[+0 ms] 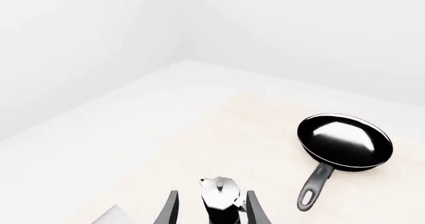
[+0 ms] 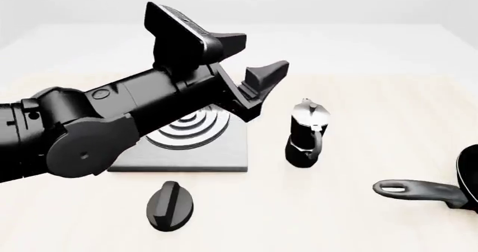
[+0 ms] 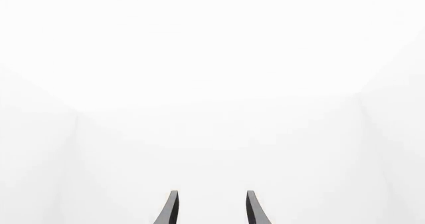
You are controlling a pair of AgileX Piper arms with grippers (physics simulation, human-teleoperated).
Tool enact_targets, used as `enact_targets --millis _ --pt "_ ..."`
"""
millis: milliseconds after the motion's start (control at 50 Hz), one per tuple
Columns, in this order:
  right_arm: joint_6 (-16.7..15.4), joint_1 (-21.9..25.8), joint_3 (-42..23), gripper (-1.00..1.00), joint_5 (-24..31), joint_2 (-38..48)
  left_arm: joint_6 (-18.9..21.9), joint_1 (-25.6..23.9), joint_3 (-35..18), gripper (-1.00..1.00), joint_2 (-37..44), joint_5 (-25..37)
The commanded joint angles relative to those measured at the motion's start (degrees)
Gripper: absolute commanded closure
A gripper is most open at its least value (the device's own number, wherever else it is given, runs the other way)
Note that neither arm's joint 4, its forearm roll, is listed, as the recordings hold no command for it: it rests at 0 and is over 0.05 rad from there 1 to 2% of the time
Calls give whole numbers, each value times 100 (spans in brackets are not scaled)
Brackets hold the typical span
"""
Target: Put the frying pan on the stove.
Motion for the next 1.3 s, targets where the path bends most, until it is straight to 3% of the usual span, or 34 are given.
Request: enact_targets --millis 20,480,1300 --pt "35 -9 -71 -100 36 0 -21 -296 -405 -100 396 81" --pt "68 5 -96 -100 49 0 -118 -876 -1189 -100 1336 122" --pt "126 0 -53 -100 19 0 -264 -1158 -2445 -100 2746 475"
